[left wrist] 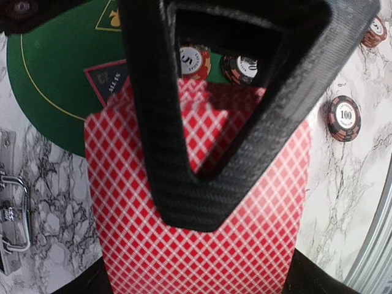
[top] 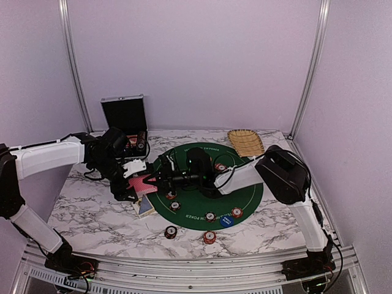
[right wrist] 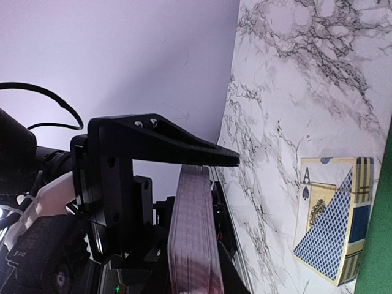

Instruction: Distribute texas hold em gaming equipment

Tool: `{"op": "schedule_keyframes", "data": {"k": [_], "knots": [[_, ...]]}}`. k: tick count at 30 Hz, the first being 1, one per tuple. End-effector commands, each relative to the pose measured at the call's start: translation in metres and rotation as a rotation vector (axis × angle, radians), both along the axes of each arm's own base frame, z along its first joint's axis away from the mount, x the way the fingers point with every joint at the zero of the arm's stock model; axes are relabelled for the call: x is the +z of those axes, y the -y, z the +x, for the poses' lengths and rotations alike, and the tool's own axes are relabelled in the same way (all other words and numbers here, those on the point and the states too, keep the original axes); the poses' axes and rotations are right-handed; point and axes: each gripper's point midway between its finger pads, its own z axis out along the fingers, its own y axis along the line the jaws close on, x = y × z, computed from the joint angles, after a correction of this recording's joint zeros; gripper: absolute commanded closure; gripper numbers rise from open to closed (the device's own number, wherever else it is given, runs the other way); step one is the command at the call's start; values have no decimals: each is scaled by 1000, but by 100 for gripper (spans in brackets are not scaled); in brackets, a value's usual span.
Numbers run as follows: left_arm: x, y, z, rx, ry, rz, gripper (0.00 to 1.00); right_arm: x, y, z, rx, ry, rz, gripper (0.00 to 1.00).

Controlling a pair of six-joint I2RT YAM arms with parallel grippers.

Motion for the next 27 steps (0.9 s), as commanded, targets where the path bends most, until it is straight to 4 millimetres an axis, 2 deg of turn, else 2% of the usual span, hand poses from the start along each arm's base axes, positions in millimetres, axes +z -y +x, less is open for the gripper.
{"op": "schedule_keyframes", "data": {"k": [1,3,10,18,22,27], "knots": [[25,14,5,-45,51,-58,5,15,-5,-3,10,36,52,100],[27,18,4,-69,56,-61,1,15,-4,-3,10,33,56,100],[21,29,-6,-179,48,-55,1,20,-7,-7,23,29,72,99],[23,34,-2,-227,69,-56,2,21,-6,-11,40,19,94,98],[17,32,1,-230,71,-29,6,23,-6,-13,46,19,104,97],[15,33,0,-236,55,-37,16,24,-6,-14,48,12,111,97]]}}
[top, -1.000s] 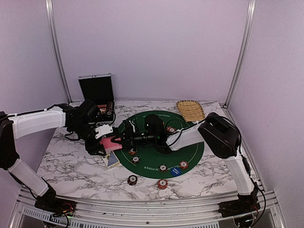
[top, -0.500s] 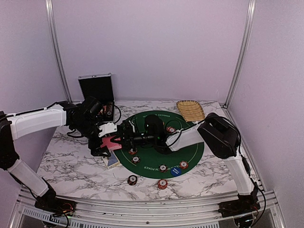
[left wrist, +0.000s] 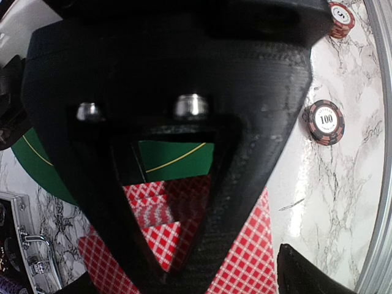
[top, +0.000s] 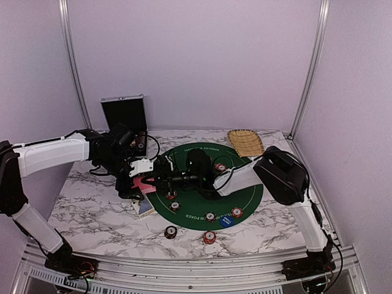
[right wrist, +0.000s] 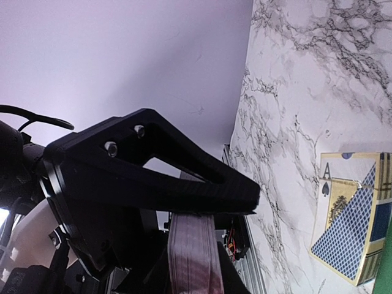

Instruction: Distribute texas hold em gaming equipment

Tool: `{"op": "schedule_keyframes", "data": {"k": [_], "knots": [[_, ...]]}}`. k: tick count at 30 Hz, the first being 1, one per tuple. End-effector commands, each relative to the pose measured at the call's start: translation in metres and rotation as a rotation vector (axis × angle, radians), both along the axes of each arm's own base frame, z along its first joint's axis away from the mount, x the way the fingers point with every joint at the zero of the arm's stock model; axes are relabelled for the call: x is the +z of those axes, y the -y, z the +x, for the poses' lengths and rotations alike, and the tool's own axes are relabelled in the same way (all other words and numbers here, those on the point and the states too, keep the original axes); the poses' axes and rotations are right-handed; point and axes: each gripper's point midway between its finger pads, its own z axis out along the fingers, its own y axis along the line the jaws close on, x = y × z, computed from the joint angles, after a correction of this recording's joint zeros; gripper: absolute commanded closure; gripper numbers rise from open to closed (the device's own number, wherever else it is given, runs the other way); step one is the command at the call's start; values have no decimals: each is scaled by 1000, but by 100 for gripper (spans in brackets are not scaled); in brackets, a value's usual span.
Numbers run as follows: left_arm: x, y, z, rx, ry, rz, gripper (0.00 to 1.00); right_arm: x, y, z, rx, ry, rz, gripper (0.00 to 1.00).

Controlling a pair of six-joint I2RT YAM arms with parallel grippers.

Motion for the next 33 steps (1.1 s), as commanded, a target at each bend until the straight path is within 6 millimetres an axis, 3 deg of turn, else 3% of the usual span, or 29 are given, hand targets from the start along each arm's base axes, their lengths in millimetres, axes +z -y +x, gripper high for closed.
{"op": "schedule_keyframes", "data": {"k": [1,7,14,18,22,26,30,33], "knots": [[0,3,-3,-23,-20,-3,17,17,-3,-6,21,35,68,97],[5,6,-1,-11,-17,-19,31,13,-3,-8,23,25,60,96],[8,6,3,-1,7,-26,46,12,-6,-11,29,17,61,84],[11,9,4,3,10,-38,50,10,-7,-13,33,10,59,71],[12,9,5,9,9,-38,53,8,-8,-12,33,4,59,65],[10,8,5,14,7,-32,56,9,-8,-12,33,0,64,69],[7,5,5,22,7,-18,55,9,-6,-13,27,0,59,87],[6,5,7,28,5,-13,39,9,-5,-13,25,-2,59,95]]}}
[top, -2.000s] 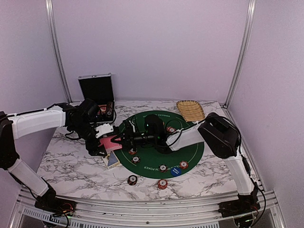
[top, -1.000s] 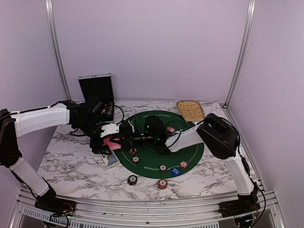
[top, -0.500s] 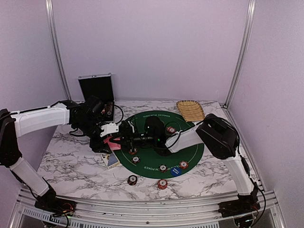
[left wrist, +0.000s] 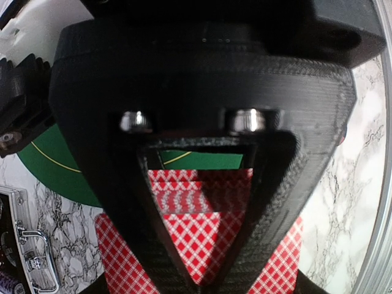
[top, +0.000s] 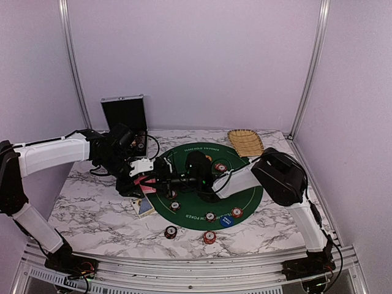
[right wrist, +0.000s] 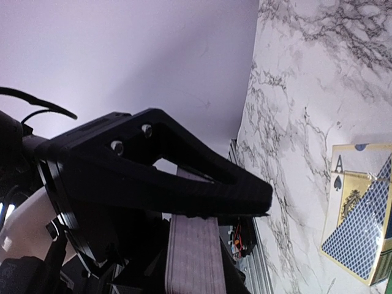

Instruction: Distribute texas hold em gaming equipment

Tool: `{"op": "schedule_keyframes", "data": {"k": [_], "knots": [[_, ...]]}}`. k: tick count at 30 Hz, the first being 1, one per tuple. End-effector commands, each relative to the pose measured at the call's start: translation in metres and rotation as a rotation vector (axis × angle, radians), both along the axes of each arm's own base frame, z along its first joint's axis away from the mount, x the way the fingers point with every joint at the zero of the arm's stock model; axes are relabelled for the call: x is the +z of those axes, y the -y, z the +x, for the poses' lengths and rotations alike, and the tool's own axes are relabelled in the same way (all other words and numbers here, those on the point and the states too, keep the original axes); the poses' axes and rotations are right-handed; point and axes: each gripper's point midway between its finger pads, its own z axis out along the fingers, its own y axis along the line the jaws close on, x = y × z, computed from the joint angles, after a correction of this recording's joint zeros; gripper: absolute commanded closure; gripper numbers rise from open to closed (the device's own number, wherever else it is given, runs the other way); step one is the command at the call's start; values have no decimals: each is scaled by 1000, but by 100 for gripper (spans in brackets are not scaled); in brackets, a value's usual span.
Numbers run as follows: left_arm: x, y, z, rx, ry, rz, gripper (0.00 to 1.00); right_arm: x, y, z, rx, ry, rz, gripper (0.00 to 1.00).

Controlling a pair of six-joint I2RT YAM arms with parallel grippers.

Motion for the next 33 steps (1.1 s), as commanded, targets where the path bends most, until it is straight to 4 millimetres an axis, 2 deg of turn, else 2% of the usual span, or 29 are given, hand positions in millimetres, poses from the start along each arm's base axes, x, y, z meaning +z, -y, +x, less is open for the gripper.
{"op": "schedule_keyframes", "data": {"k": [1,3,4,11,18,26,31,33], "knots": [[8,6,6,3,16,-17,32,8,-2,-3,3,24,36,95],[6,6,5,-3,12,-16,19,9,-3,-4,6,25,39,96],[6,7,4,-6,12,-16,17,10,-3,-4,7,28,42,96],[1,6,-4,-47,2,-15,12,12,-2,-6,13,27,53,96],[2,9,-3,-55,8,-27,21,7,-3,-9,19,20,49,96],[9,9,2,-48,39,-31,49,-11,0,-8,7,10,-18,92],[11,9,3,-39,44,-34,55,-19,1,-4,-1,16,-49,90],[10,9,2,-38,42,-35,58,-21,1,-3,-3,18,-63,83]]}}
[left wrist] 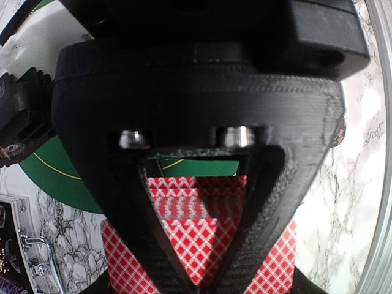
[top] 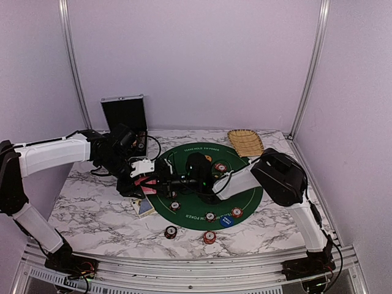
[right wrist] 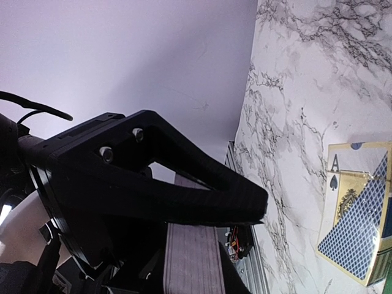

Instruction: Distribute texas hold em gaming equipment

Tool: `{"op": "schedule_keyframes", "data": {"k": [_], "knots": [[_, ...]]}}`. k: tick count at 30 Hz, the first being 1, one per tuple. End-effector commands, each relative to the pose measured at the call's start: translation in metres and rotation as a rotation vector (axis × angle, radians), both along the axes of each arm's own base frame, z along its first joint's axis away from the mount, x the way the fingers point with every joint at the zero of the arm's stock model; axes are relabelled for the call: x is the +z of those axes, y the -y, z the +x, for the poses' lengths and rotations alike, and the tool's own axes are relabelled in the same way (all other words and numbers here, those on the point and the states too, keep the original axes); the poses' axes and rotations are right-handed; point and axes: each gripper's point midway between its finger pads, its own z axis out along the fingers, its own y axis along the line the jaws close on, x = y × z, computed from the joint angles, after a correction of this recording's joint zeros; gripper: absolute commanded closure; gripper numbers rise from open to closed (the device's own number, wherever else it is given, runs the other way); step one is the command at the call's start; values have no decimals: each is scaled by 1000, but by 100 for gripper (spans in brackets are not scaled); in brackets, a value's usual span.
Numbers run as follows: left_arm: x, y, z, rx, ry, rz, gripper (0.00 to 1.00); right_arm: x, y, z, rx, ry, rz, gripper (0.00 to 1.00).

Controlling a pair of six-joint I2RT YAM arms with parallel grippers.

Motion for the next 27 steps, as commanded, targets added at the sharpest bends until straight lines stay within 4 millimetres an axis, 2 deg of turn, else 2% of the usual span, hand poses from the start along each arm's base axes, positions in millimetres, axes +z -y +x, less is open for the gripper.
{"op": "schedule_keyframes", "data": {"k": [1,6,12,17,27], "knots": [[11,6,2,-9,28,-33,59,-18,0,-2,7,1,-70,76],[11,8,1,-6,17,-45,62,-19,1,-1,-1,8,-81,56],[11,9,2,7,8,-46,66,-8,1,5,-12,23,-60,41],[5,6,2,24,-1,-27,66,4,-1,5,-4,42,-39,37],[-3,3,2,52,-16,-8,67,19,2,5,-8,72,-33,35]]}}
